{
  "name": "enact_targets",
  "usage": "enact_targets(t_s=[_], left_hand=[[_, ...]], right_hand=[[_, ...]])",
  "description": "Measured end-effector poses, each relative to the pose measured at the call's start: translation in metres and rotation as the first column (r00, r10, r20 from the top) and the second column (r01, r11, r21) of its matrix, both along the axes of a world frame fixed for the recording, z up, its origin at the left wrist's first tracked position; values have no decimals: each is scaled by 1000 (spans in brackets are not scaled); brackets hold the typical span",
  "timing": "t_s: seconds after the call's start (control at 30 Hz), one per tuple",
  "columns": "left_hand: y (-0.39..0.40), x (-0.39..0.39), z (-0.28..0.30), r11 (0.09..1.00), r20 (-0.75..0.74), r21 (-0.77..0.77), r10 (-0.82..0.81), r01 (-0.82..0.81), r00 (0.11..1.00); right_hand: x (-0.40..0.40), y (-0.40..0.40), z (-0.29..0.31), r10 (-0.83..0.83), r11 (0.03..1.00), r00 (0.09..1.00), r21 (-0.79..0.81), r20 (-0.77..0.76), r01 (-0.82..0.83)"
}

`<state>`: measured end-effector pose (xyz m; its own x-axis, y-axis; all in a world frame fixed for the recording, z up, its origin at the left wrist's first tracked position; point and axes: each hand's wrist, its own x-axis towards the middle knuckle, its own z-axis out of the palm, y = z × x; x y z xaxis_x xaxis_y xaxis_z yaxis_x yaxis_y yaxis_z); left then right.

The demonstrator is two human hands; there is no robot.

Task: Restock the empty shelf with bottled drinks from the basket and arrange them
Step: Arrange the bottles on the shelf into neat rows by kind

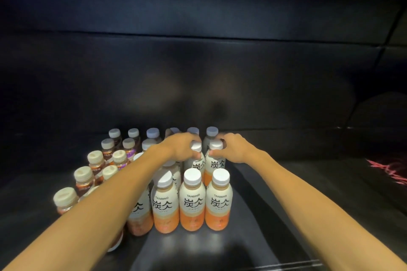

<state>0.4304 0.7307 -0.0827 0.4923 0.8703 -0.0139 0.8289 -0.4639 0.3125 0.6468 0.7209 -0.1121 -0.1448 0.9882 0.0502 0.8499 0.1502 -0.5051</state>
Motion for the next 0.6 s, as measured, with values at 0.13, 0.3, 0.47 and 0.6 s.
enact_targets(t_s=[0.13, 0.3, 0.47, 0.6], left_hand=[[-8, -7, -2, 999, 48, -33, -22, 24, 999], [-21, -17, 1, 998, -65, -7, -58, 57, 996], [-33, -23, 11, 990, -39, -111, -88, 83, 995], [-36, -23, 11, 991, -43, -114, -80, 75, 996]], right_hand=[[2, -7, 4, 64, 998, 998, -8, -7, -64], [1, -23, 8, 118, 993, 991, -18, -69, -119], [3, -30, 9, 134, 989, 983, -37, -126, -140], [5, -35, 12, 144, 986, 978, -63, -148, -154]])
